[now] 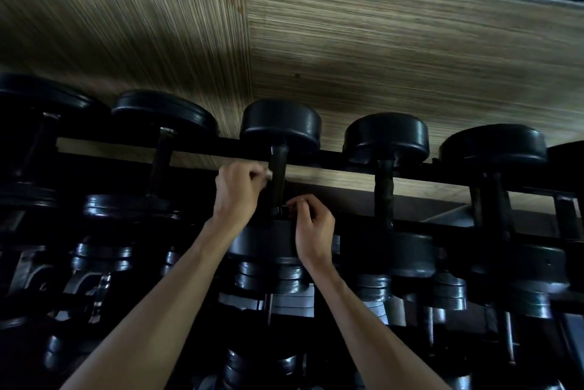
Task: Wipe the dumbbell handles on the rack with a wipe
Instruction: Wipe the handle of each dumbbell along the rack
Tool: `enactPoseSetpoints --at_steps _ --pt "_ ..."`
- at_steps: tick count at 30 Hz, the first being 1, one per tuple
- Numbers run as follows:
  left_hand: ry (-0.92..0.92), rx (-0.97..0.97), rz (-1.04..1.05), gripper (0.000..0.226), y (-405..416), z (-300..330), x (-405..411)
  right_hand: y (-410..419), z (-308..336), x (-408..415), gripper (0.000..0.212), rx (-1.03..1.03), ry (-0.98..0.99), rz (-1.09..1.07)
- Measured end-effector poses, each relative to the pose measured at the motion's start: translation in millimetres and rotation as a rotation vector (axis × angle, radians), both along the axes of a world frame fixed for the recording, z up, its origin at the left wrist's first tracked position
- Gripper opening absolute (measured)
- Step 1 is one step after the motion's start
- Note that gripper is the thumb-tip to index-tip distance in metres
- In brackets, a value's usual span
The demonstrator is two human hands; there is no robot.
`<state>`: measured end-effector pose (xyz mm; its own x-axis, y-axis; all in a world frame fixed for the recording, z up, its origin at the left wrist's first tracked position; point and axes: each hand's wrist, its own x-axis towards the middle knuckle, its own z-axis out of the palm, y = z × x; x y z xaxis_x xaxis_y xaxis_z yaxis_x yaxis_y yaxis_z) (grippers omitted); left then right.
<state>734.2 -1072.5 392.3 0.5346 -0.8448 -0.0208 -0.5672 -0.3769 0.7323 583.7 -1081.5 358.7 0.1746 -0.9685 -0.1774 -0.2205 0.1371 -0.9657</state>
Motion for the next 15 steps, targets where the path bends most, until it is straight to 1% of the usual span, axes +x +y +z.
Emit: enactPoseSetpoints --at_steps 2,5,8,12,13,15 --pt "-0.12 -0.159 0.014 0.007 -20.1 -3.4 -1.7 -0.1 1.0 -0.3 0.026 0.006 0.014 0.0" --pt "-0.197 -0.186 -0.079 0.011 -40.4 -14.4 -2.0 -0.2 2.6 -0.6 0.026 0.015 0.016 0.004" --pt "-0.144 -0.173 -0.156 0.009 -31.4 -18.0 -1.0 -0.3 2.8 -0.3 0.026 0.02 0.013 0.011" --pt "-0.05 -0.057 -0.262 0.005 -3.2 -17.3 8.0 -0.8 1.7 -0.8 0.026 0.012 0.01 0.005" --pt "-0.029 -0.067 -0.254 0.005 1.1 -16.0 8.0 -0.8 1.4 -1.1 0.027 0.013 0.007 0.004" --pt "-0.046 -0.18 -0.168 0.006 -0.1 -11.7 6.5 -0.1 1.6 -1.0 0.027 0.016 -0.003 0.006"
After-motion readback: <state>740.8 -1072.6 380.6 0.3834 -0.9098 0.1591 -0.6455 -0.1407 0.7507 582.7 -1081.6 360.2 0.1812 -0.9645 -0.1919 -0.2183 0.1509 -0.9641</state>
